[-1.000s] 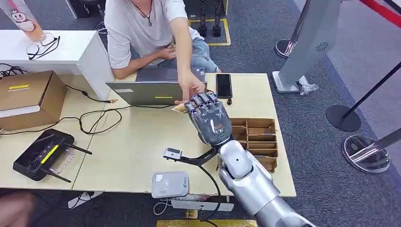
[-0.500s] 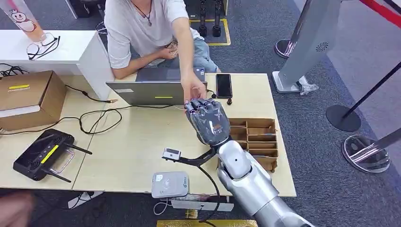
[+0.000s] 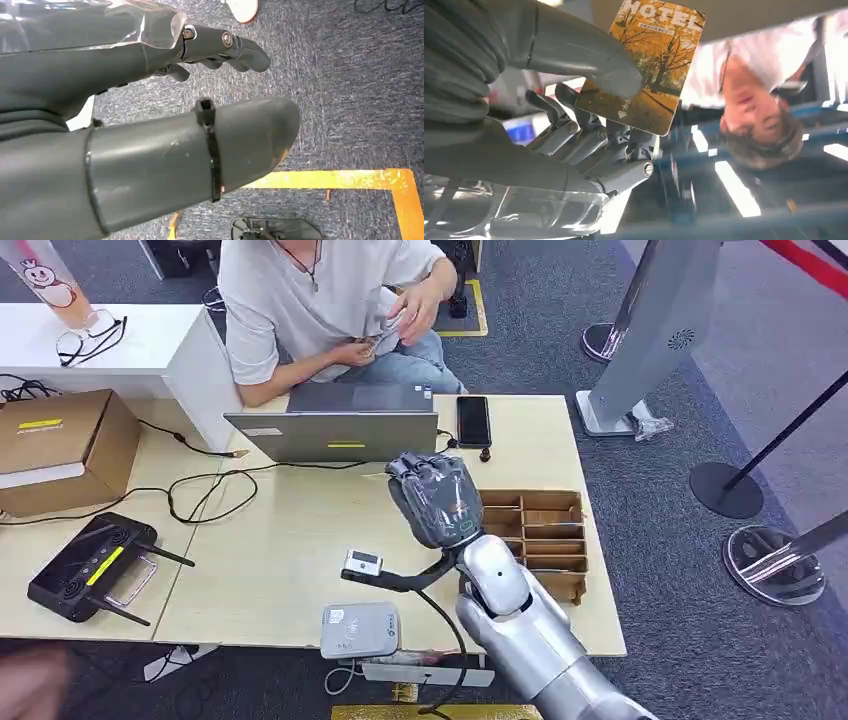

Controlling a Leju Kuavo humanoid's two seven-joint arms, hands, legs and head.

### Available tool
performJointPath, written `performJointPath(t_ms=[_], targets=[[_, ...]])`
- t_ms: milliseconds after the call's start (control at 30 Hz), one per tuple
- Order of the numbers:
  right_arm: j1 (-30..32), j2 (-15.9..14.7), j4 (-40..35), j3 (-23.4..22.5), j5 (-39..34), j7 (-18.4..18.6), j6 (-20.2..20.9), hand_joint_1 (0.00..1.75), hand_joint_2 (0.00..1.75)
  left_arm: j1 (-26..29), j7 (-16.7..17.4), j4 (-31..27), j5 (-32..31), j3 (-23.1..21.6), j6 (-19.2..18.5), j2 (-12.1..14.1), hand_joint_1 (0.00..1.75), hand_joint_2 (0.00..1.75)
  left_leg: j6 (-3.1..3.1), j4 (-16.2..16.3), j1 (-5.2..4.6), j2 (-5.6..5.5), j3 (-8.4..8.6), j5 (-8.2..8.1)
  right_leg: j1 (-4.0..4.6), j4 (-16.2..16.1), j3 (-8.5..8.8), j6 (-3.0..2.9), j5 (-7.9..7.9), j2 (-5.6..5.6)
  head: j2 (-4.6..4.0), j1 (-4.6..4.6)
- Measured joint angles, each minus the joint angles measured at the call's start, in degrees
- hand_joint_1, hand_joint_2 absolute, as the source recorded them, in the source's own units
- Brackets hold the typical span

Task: Pass the card to the sensor for recognition and then transmit it.

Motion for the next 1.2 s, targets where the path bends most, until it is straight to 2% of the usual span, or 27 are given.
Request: performJointPath(t_ms=[333, 633, 900, 1200], targets=[[1.5, 0.4, -2.8, 0.0, -14.4, -3.6, 11.2, 1.75, 1.75, 0.0, 0.2, 0.0, -0.3, 0.0, -0.1, 0.0, 0.00, 0.00, 0.00, 0.0, 0.00, 0.00, 0.00, 0.00, 0.00, 0.0, 0.00, 0.00, 0.00, 0.00, 0.00, 0.00], [2.1, 0.4, -4.1, -0.5, -30.5, -4.7, 25.2, 1.75, 1.75, -0.1, 0.6, 0.0, -0.7, 0.0, -0.5, 0.0, 0.00, 0.00, 0.00, 0.0, 0.00, 0.00, 0.01, 0.00, 0.00, 0.0, 0.00, 0.00, 0.00, 0.01, 0.00, 0.00], [2.1, 0.4, -3.8, -1.3, -41.2, -2.7, 35.7, 1.75, 1.75, -0.2, 1.4, 0.0, -1.4, 0.0, -1.2, 0.0, 0.00, 0.00, 0.00, 0.0, 0.00, 0.00, 0.01, 0.00, 0.00, 0.0, -0.01, 0.00, 0.00, 0.01, 0.00, 0.00], [1.8, 0.0, -1.8, -1.4, -49.3, -0.7, 44.7, 1.75, 1.75, -0.5, 2.4, 0.0, -1.7, -0.3, -1.6, 0.0, 0.00, 0.00, 0.00, 0.0, 0.00, 0.01, 0.01, 0.00, 0.00, 0.0, 0.00, 0.00, 0.00, 0.01, 0.00, 0.00]])
